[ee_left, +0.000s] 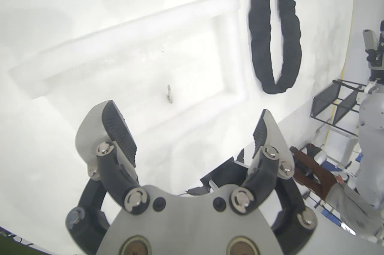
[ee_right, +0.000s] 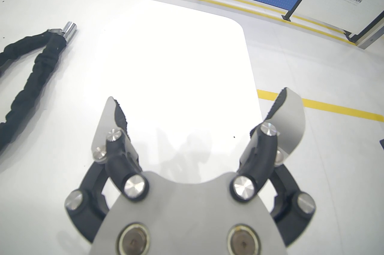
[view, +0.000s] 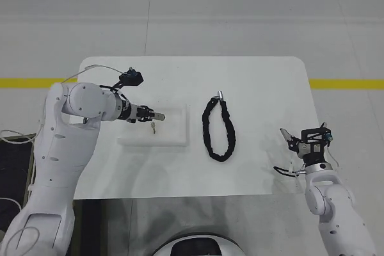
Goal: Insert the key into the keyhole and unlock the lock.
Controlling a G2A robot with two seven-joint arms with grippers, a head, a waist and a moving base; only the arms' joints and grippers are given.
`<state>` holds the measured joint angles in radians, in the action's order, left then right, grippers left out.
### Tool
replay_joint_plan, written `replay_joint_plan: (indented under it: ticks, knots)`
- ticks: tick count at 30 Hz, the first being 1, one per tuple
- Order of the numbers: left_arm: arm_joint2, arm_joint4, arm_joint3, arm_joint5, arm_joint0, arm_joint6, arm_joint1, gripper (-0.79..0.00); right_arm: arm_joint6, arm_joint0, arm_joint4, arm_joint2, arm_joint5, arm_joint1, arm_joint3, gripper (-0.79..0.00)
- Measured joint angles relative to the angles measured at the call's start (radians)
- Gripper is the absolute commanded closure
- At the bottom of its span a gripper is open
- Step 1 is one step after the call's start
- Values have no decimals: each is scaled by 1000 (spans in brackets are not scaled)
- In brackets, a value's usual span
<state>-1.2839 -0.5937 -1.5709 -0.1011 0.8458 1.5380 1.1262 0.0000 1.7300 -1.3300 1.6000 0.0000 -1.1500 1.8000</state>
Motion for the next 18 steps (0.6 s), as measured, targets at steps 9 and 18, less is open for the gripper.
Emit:
replay_joint_plan:
  ticks: [9,18]
  knots:
    - [202,69,218,-17,-160,-2,-4,-385,0,0,0,0,0,0,0,-785]
    - [293,70,293,-63,-210,-2,-20,-345,0,0,0,0,0,0,0,-785]
